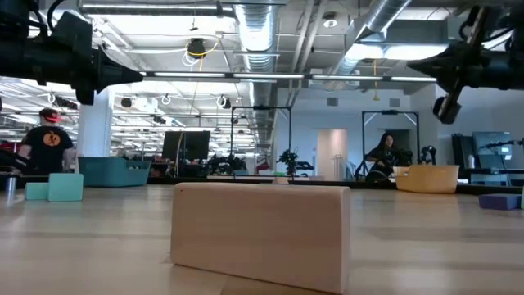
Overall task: Sort & place blocks by color
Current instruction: Put the top blue block into the yellow bin
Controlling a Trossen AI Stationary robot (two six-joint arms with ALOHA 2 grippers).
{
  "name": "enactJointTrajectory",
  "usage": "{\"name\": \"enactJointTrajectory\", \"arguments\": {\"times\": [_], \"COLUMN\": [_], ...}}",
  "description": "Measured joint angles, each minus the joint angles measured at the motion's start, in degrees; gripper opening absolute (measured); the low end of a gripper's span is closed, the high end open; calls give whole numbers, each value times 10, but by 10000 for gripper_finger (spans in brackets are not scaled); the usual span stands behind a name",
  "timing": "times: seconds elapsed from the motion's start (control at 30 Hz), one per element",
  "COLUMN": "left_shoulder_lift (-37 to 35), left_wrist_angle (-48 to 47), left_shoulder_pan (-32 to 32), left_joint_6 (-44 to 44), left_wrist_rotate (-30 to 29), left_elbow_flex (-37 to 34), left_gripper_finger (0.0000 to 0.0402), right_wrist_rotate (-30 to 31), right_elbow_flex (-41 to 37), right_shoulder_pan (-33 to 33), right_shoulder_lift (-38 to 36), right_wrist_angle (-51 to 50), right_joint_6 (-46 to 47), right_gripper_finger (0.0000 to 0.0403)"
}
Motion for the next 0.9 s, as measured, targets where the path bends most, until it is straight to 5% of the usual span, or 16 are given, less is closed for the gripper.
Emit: {"name": "enactJointTrajectory", "arguments": {"times": [0.2, 0.47, 0.67, 0.9], "left_shoulder_lift": [0, 0, 0, 35], "left_wrist_angle": [14, 15, 9, 64], "left_shoulder_pan": [0, 0, 0, 34], "left_joint_6": [-127, -294, -398, -407], "left_wrist_rotate": [43, 44, -84, -65], "left_elbow_flex": [0, 0, 0, 0], "left_gripper_finger": [0, 0, 0, 7], "right_wrist_rotate": [101, 183, 146, 193], "right_elbow_flex": [1, 4, 1, 12], "right_shoulder_pan": [0, 1, 1, 12], "right_shoulder_lift": [0, 4, 22, 121], "right_wrist_angle": [-46, -97, -47, 0], "right_joint_6": [-66, -44, 22, 81], "right_gripper_finger": [31, 31, 31, 34]}}
